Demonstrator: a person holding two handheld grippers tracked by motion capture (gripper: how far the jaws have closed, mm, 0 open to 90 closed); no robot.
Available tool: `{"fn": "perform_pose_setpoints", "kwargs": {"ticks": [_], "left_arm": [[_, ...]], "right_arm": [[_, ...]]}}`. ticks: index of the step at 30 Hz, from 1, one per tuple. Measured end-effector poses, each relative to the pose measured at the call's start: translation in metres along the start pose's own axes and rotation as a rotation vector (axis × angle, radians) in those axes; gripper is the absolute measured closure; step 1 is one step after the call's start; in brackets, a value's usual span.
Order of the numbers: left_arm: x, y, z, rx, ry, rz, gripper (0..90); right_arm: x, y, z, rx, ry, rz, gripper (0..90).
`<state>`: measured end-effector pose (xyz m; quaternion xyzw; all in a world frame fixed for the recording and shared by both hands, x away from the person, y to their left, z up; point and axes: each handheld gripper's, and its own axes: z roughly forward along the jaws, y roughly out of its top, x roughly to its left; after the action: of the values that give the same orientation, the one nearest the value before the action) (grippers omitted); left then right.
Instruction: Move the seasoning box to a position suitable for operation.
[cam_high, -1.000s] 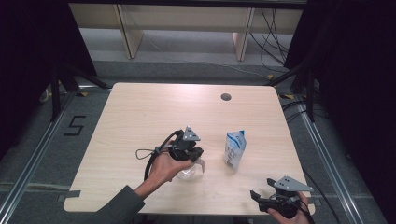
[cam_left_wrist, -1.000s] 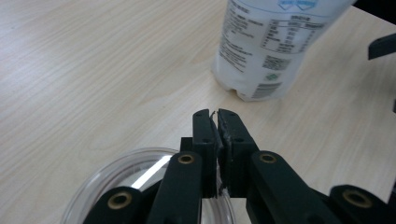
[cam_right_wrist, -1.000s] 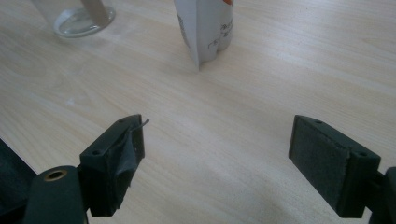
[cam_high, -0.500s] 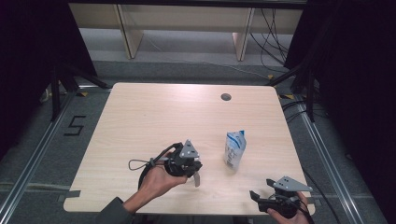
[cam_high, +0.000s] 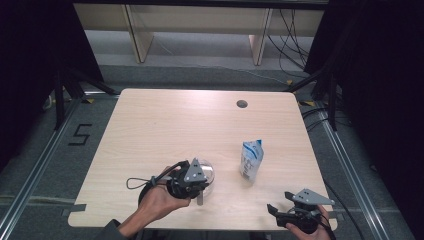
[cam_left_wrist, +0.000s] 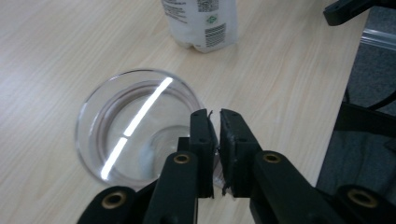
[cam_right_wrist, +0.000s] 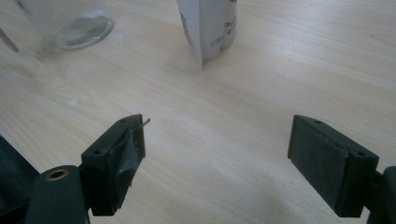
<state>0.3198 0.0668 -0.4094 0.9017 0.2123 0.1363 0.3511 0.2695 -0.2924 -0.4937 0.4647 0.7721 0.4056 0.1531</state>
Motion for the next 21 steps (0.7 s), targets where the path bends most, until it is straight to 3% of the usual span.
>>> {"fn": "perform_pose_setpoints", "kwargs": {"ticks": [1, 2, 4, 5, 6, 7, 8, 21], "left_arm": [[0.001, -0.002, -0.002, -0.002, 0.004, 0.0, 82.4], [0.002, -0.005, -0.003, -0.008, 0.004, -0.005, 82.5], [0.003, -0.009, -0.006, -0.01, 0.013, -0.005, 82.8], [0.003, -0.01, -0.008, -0.006, 0.024, -0.001, 83.0], [0.003, -0.01, -0.008, -0.006, 0.024, -0.001, 83.0], [0.005, -0.013, -0.01, 0.0, 0.03, 0.0, 83.1], [0.006, -0.014, -0.011, -0.002, 0.031, -0.005, 83.2], [0.016, -0.022, -0.017, -0.001, 0.068, -0.026, 83.0]], "right_arm": [[-0.001, 0.0, 0.0, -0.005, -0.004, -0.021, 19.8], [0.0, 0.0, 0.001, -0.002, 0.001, -0.005, 19.8], [-0.003, 0.001, 0.001, -0.016, -0.007, -0.04, 19.8], [-0.002, 0.001, 0.002, -0.005, 0.007, -0.028, 19.8], [0.001, 0.001, 0.001, 0.01, 0.004, 0.014, 19.8], [0.001, 0.001, 0.002, 0.006, 0.004, 0.0, 19.8], [-0.002, 0.002, 0.003, -0.012, -0.001, -0.044, 19.8], [-0.002, 0.002, 0.004, -0.005, 0.012, -0.023, 19.8]]}}
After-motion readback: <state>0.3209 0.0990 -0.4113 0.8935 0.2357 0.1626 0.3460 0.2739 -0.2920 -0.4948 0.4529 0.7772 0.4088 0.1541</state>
